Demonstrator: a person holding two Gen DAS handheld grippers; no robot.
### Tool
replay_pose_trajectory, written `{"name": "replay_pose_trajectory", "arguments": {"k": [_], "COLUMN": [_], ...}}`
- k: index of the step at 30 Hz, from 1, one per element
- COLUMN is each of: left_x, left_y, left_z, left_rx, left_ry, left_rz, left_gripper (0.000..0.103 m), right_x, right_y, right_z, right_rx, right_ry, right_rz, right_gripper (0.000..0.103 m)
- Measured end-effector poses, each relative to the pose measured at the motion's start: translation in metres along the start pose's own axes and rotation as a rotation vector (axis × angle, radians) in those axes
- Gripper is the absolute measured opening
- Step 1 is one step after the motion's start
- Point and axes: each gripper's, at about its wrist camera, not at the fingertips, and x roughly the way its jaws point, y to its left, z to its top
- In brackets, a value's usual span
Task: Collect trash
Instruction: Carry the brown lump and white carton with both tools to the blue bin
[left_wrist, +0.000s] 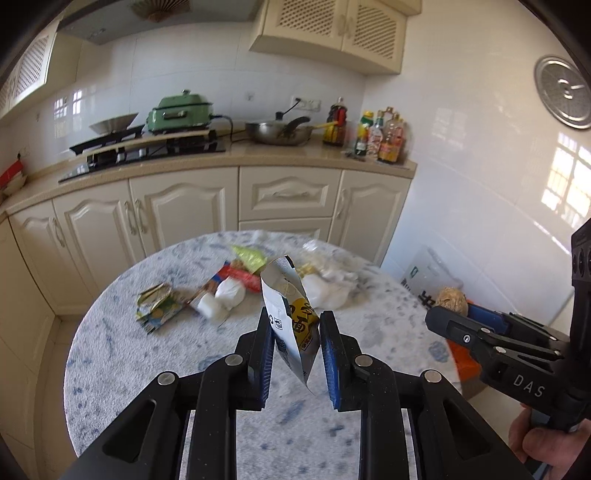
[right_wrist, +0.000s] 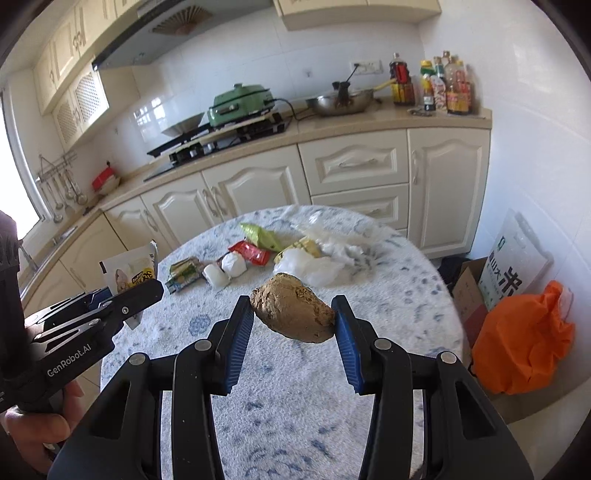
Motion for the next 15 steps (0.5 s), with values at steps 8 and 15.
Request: {"name": "replay_pose_trajectory", "arguments": {"k": [8, 15], "left_x": [-0.015, -0.003], "left_y": [-0.063, -0.137], "left_z": [0.006, 0.005], "left_rx": [0.097, 0.209], "left_ry": [-0.026, 0.011], "left_rz": [-0.112, -0.245], "left_gripper": [0.020, 0.020], "right_x": [-0.057, -0.112], "right_y": [-0.046, -0.121], "right_z": [-0.001, -0.023], "right_rx": [0.062, 0.190], "right_ry": [-0.078, -0.119], "right_rz": [-0.055, -0.206], "right_gripper": [0.044, 0.045]}}
